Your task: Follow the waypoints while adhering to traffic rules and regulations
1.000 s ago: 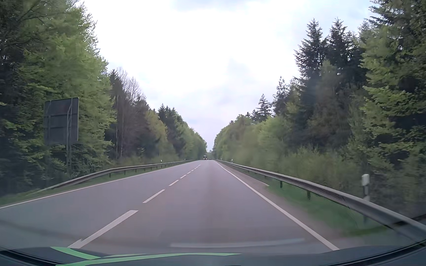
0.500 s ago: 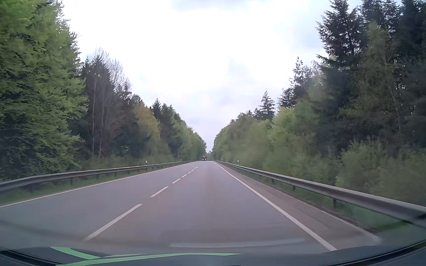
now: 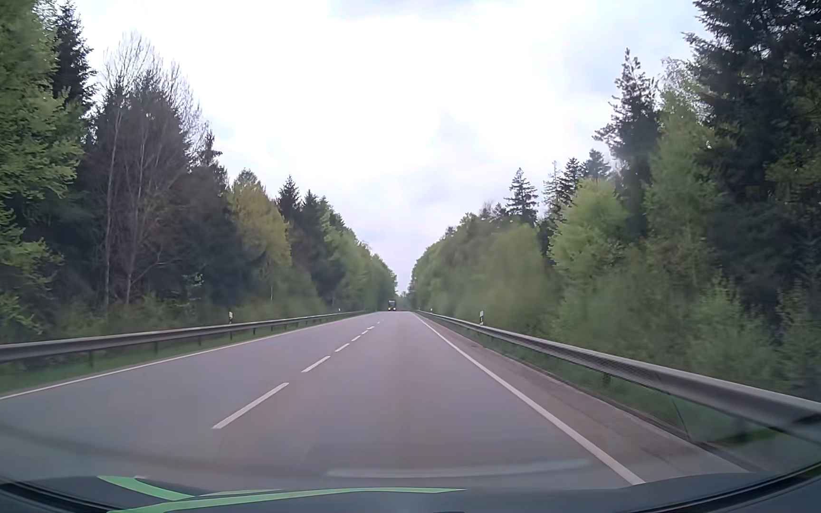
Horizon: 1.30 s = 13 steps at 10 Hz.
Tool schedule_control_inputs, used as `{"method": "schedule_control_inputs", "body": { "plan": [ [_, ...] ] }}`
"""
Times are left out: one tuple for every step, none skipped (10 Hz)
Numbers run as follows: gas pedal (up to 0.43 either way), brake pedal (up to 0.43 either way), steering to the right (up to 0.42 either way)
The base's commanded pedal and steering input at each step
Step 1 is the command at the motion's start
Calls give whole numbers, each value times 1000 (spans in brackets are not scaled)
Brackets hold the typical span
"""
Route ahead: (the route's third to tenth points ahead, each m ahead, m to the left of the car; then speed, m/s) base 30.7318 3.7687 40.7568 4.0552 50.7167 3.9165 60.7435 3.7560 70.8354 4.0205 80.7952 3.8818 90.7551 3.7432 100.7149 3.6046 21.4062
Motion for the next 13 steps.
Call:
{"method": "schedule_control_inputs", "body": {
  "plan": [
    [287,0,-4],
    [287,0,-4],
    [287,0,-4],
    [287,0,-4],
    [287,0,-4],
    [287,0,-4],
    [287,0,-4],
    [287,0,-5],
    [287,0,-4],
    [287,0,-3],
    [280,0,-3],
    [268,0,-3],
    [260,0,-3]
  ]
}}
